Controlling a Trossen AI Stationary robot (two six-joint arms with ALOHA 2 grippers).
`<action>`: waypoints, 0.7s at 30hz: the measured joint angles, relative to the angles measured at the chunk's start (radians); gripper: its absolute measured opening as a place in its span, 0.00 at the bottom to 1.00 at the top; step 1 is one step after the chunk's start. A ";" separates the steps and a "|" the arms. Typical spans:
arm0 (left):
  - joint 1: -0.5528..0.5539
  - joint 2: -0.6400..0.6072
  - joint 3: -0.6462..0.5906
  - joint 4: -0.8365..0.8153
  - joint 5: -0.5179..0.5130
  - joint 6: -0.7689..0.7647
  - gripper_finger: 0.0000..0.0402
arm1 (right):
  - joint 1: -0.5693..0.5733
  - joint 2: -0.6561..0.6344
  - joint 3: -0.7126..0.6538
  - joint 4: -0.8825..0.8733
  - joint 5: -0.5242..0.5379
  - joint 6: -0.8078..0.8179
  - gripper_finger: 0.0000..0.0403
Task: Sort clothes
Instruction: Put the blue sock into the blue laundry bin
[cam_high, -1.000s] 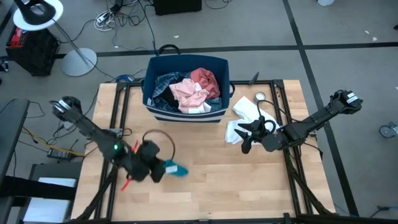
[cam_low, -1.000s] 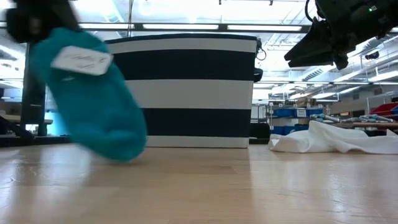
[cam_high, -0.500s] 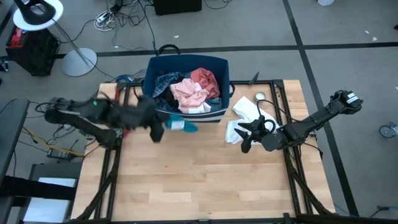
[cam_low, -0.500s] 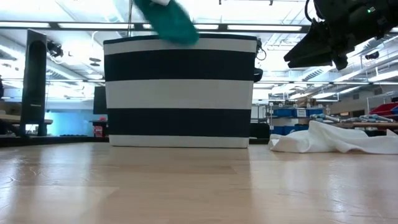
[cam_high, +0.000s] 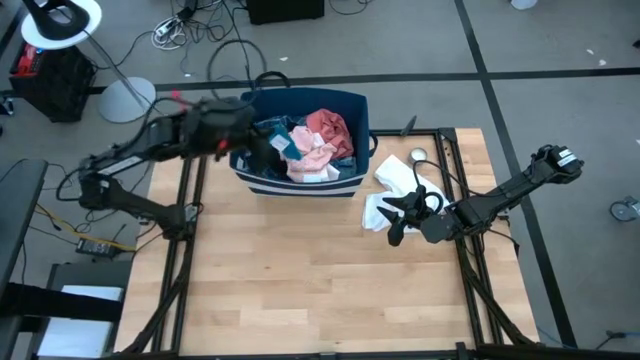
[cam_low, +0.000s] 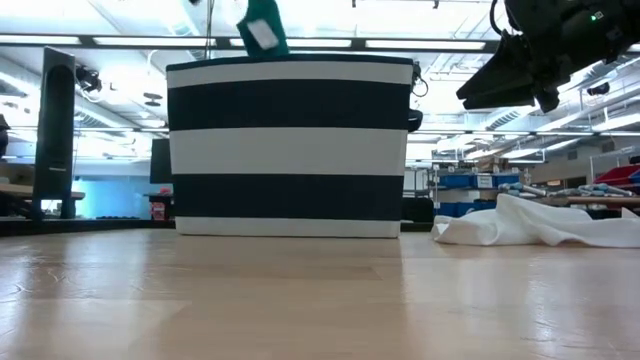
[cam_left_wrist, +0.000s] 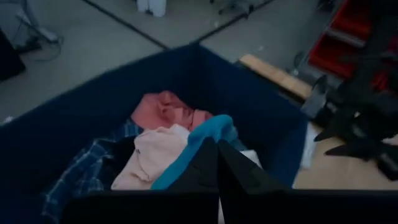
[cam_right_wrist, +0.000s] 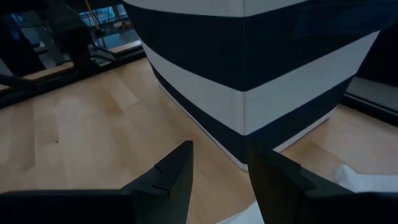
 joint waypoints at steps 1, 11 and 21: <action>0.021 0.016 0.000 0.000 0.027 0.005 0.00 | 0.000 0.000 0.000 -0.001 0.000 0.000 0.37; 0.136 0.230 0.000 -0.005 0.149 0.102 0.00 | 0.000 0.000 0.000 -0.003 0.000 -0.001 0.37; 0.172 0.420 -0.002 0.072 0.325 0.133 0.01 | 0.000 0.000 0.000 -0.004 -0.029 -0.010 0.37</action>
